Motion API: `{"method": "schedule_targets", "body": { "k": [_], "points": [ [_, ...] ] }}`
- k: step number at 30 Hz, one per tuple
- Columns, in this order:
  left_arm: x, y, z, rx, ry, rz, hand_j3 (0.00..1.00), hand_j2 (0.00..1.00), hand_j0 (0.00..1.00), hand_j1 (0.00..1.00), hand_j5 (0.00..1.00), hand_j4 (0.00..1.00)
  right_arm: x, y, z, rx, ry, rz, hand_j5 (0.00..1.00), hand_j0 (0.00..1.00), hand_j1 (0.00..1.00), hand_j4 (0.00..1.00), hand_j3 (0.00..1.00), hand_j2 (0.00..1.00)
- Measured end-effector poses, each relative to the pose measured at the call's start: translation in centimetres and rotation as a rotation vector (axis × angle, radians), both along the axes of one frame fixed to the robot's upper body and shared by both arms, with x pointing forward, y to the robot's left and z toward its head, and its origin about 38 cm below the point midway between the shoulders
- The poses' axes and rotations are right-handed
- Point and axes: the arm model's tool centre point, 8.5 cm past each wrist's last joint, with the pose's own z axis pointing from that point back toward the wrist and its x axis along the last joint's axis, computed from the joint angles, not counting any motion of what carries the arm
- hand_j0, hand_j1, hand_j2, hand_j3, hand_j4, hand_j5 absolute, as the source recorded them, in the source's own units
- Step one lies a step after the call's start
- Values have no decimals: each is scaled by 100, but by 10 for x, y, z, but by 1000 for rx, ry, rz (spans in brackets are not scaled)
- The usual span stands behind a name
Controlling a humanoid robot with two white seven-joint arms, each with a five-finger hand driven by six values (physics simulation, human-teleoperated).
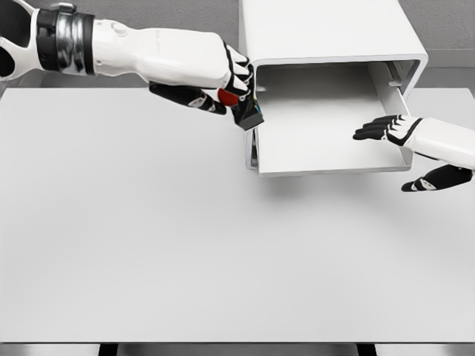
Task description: Slide open multi-storey tabletop storage cabinets and put open load switch and slide close multi-storey tabletop storage cabinets
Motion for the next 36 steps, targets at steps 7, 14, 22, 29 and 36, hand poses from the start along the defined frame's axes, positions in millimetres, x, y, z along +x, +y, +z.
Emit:
{"method": "schedule_targets", "body": {
  "k": [7, 14, 22, 29, 36],
  "points": [
    [7, -22, -3, 1, 4, -23, 42, 42, 42, 42, 42, 42, 0, 1, 0, 5, -1, 2, 100, 100, 100, 100, 100, 100],
    [11, -37, 2, 4, -8, -41, 42, 42, 42, 42, 42, 42, 0, 2, -2, 6, 4, 3, 100, 100, 100, 100, 100, 100],
    [19, -57, -6, 27, -3, -49, 42, 42, 42, 42, 42, 42, 0, 2, -3, 4, 7, 3, 100, 100, 100, 100, 100, 100],
    [22, -72, -14, 61, -1, -61, 42, 42, 42, 42, 42, 42, -1, 2, -4, 5, 10, 3, 100, 100, 100, 100, 100, 100],
    [23, -78, -20, 86, 3, -68, 42, 42, 42, 42, 42, 42, -1, 2, -4, 5, 9, 3, 100, 100, 100, 100, 100, 100]
  ]
}}
